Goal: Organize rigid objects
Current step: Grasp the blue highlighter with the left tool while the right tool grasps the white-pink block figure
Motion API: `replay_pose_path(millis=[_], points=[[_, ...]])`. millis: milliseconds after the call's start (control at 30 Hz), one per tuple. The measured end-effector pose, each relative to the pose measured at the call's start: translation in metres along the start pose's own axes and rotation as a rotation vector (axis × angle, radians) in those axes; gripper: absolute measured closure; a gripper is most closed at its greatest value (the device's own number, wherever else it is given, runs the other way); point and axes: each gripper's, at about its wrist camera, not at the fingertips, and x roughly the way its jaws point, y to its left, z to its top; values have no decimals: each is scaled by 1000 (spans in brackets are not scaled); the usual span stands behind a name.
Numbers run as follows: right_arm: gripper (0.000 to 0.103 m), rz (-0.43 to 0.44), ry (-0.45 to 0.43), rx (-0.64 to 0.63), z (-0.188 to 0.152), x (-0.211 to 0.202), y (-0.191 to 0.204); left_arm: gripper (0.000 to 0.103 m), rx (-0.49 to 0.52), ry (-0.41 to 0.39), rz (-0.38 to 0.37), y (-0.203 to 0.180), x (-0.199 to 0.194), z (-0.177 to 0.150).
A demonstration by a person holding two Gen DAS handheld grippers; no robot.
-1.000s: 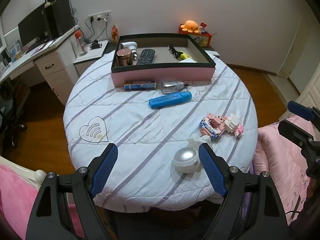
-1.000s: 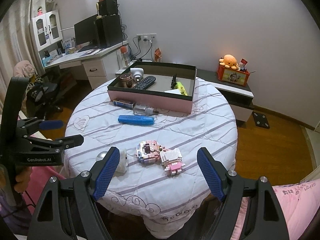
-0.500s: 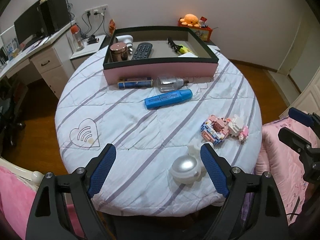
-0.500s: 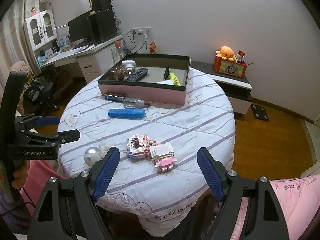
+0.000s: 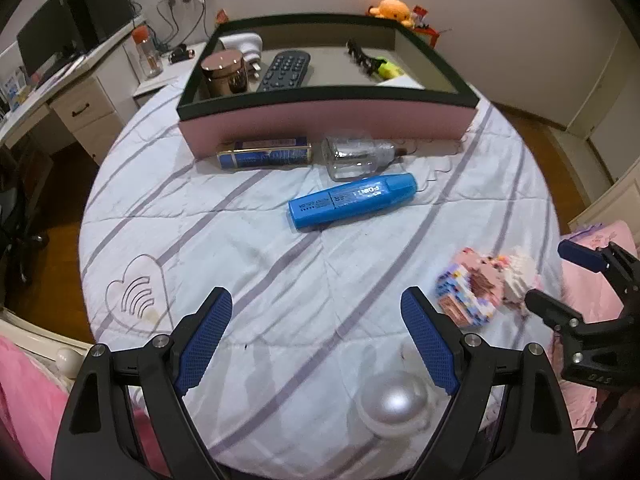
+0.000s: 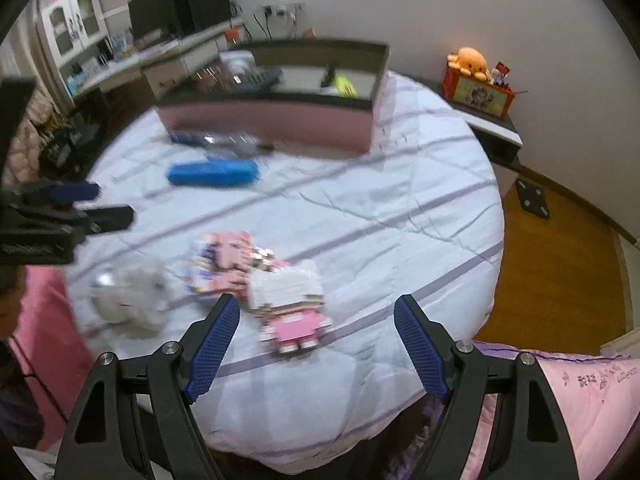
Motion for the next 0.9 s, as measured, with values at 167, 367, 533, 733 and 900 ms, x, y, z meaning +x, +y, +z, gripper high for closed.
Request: replay_pose_path(millis=[167, 367, 533, 733, 900], points=[[22, 35, 12, -46, 3, 13, -1, 15, -5, 44, -2, 2, 25, 12], [36, 32, 6, -13, 21, 30, -18, 15, 0, 77, 0, 2, 50, 30], [57, 44, -3, 7, 47, 41, -38, 15, 17, 75, 20, 0, 64, 48], [60, 74, -5, 9, 72, 56, -47, 3, 53, 81, 12, -3, 80, 63], [22, 75, 10, 71, 66, 44, -58, 1, 107, 73, 6, -7, 83, 66]])
